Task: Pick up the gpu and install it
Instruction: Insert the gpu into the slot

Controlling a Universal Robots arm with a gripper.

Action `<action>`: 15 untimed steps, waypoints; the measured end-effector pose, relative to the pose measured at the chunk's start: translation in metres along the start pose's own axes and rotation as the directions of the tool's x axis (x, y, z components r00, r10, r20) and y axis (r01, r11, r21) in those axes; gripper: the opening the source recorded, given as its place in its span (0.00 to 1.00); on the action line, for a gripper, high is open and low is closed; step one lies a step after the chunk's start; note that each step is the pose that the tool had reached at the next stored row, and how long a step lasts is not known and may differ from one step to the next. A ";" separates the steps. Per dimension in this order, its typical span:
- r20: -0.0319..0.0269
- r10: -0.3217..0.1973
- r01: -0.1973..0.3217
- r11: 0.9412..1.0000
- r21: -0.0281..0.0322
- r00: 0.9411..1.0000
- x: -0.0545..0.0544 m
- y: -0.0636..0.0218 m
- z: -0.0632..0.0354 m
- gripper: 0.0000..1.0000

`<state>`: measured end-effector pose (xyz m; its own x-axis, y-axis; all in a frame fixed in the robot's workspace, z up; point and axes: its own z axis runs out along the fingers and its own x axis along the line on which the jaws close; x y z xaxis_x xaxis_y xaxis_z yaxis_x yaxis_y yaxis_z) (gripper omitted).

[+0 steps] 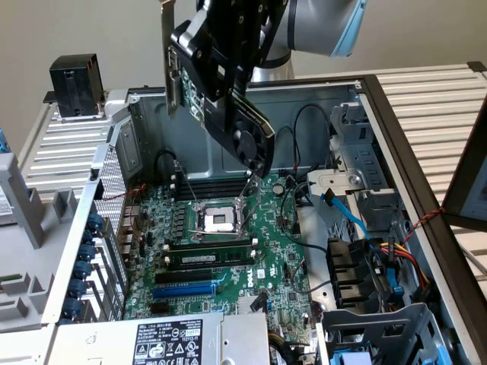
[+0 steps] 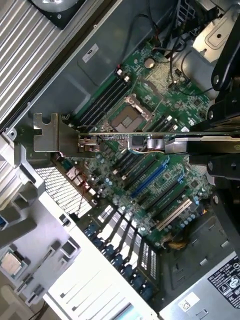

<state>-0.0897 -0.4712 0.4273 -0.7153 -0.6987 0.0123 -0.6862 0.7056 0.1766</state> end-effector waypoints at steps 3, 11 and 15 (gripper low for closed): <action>0.001 -0.051 0.051 0.999 0.006 0.999 0.000 0.0000 0.0000 0.27; -0.003 -0.187 0.187 0.982 0.022 0.982 0.000 0.0000 0.0002 0.27; -0.008 -0.259 0.259 0.965 0.031 0.966 0.000 -0.0001 0.0006 0.27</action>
<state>-0.0897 -0.4711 0.4267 -0.5119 -0.8587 -0.0257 -0.8520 0.5036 0.1433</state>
